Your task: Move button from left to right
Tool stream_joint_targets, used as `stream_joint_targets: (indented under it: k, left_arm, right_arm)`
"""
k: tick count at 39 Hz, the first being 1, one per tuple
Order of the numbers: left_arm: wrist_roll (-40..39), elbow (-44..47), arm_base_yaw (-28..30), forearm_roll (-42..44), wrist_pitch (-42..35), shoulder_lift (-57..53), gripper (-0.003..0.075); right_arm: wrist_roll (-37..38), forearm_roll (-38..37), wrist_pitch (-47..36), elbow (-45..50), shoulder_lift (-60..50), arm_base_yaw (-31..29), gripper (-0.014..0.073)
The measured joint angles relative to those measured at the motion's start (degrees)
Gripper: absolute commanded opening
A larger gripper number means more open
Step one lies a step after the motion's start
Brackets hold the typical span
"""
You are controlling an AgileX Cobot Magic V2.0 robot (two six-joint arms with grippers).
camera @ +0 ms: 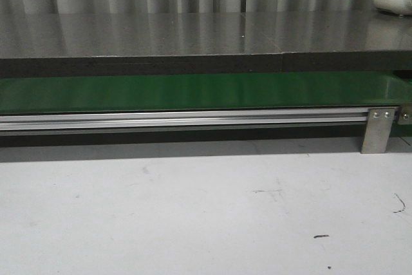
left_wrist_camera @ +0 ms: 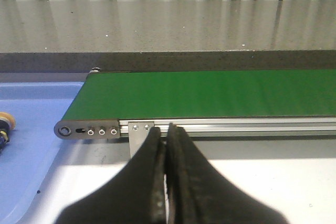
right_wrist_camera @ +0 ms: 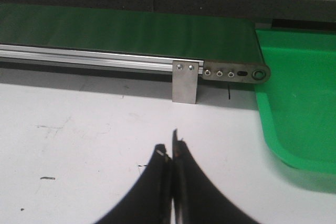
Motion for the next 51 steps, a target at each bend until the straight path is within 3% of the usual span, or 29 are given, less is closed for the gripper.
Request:
stream_joint_targets:
  k: [43,47,51]
  left_arm:
    - [0.00,0.00,0.00,0.00,-0.38,0.00,-0.0021]
    - [0.00,0.00,0.00,0.00,-2.19,0.00,-0.0021]
    - [0.00,0.00,0.00,0.00,-8.97,0.00,-0.0021]
  right_arm:
    - [0.00,0.00,0.04,0.00,0.00,0.00,-0.0067]
    - [0.35,0.00,-0.92,0.00,0.00,0.00,-0.0067]
    - [0.35,0.11,-4.66,0.00,0.00,0.00,-0.0067]
